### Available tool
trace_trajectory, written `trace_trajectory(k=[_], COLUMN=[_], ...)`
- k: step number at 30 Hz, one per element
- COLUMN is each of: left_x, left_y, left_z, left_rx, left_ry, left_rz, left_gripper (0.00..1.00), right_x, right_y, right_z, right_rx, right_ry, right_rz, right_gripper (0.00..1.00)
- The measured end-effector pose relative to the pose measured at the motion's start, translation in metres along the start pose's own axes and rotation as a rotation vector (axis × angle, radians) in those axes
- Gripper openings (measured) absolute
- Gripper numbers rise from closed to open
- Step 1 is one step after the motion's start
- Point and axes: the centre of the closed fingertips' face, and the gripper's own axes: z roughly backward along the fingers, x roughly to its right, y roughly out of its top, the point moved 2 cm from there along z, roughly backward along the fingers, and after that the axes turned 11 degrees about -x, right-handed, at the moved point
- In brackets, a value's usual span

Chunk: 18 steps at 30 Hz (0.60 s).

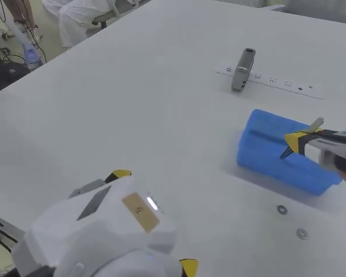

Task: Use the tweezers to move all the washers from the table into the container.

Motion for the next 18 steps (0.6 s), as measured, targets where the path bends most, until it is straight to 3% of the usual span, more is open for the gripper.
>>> trace_trajectory(k=[3,9,10,13,18], left_x=[0.000,-0.001,-0.001,-0.001,0.000], left_y=[0.000,0.000,0.000,0.000,0.000], left_z=[0.000,0.001,0.001,0.000,0.001], left_rx=[0.003,0.001,0.000,0.000,0.004], left_ry=[0.000,0.003,0.005,0.004,-0.006], left_rz=[0.001,0.003,-0.001,-0.001,0.001], left_gripper=[0.86,0.86,0.86,0.86,0.87], right_x=[-0.006,-0.020,-0.032,-0.039,-0.039], right_y=[0.004,-0.002,-0.015,-0.024,-0.043], right_z=[0.015,0.028,0.033,0.033,0.028], right_rx=[0.025,0.019,-0.006,-0.024,-0.056], right_ry=[0.008,0.018,0.023,0.030,0.034], right_rz=[-0.003,0.031,0.059,0.067,0.050], right_gripper=[0.03,0.03,0.03,0.03,0.03])
